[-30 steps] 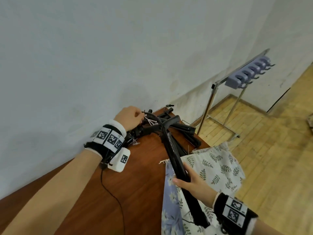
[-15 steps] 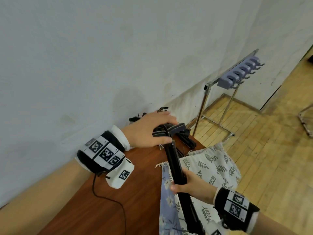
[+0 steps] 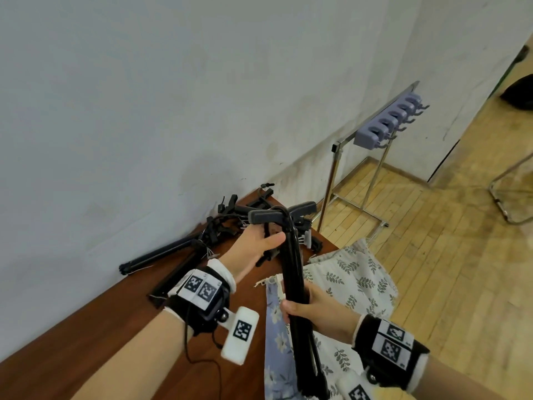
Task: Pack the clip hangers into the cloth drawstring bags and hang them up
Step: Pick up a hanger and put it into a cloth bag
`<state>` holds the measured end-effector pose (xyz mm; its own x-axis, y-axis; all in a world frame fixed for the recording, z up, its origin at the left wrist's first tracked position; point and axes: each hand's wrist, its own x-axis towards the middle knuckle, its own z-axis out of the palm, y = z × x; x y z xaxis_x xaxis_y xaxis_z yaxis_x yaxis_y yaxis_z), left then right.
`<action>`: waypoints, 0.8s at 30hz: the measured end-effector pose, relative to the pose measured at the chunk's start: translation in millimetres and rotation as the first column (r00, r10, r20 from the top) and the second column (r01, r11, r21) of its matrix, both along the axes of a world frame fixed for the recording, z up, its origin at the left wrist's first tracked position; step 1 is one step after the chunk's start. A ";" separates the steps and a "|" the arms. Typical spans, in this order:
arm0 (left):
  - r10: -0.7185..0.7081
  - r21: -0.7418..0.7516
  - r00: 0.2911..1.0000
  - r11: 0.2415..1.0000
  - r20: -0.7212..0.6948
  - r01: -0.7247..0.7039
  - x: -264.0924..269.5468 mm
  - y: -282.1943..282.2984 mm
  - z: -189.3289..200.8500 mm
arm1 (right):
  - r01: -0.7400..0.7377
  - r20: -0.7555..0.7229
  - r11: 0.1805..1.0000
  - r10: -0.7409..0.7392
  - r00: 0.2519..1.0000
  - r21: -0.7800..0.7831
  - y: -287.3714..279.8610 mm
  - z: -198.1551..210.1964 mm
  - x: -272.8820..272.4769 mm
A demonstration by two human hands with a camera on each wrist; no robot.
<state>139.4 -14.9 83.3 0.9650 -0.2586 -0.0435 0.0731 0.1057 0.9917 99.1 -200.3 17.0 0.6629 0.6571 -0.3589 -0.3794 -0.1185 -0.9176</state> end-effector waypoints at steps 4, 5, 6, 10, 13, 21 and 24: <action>0.100 0.249 0.994 0.965 -0.033 -0.089 7.3 -14.2 -14.2 | 0.035 0.014 0.999 -0.035 0.999 -0.020 4.6 -6.5 2.0; 0.146 0.294 0.988 0.948 -0.051 -0.125 8.4 -18.4 -19.7 | 0.037 0.043 0.998 -0.035 0.998 -0.051 7.5 -7.1 2.8; 0.187 0.321 0.980 0.934 -0.072 -0.155 8.6 -22.9 -24.4 | 0.030 0.075 0.994 -0.022 0.997 -0.101 10.5 -6.9 3.7; 0.312 0.294 0.944 0.917 -0.109 -0.269 13.5 -30.0 -39.6 | 0.018 0.121 0.983 0.004 0.993 -0.183 21.2 -0.6 6.6; 0.298 0.221 0.943 0.939 -0.151 -0.262 15.4 -31.2 -41.8 | 0.035 0.077 0.981 -0.021 0.997 -0.189 20.0 9.3 16.1; 0.243 -0.111 0.910 0.949 -0.337 -0.294 10.0 -40.1 -49.3 | 0.124 -0.090 0.992 -0.122 0.988 0.013 -6.8 5.8 65.1; 0.225 -0.122 0.909 0.951 -0.352 -0.283 13.0 -52.2 -45.9 | 0.227 0.030 0.972 -0.225 0.974 -0.057 8.5 -1.4 58.8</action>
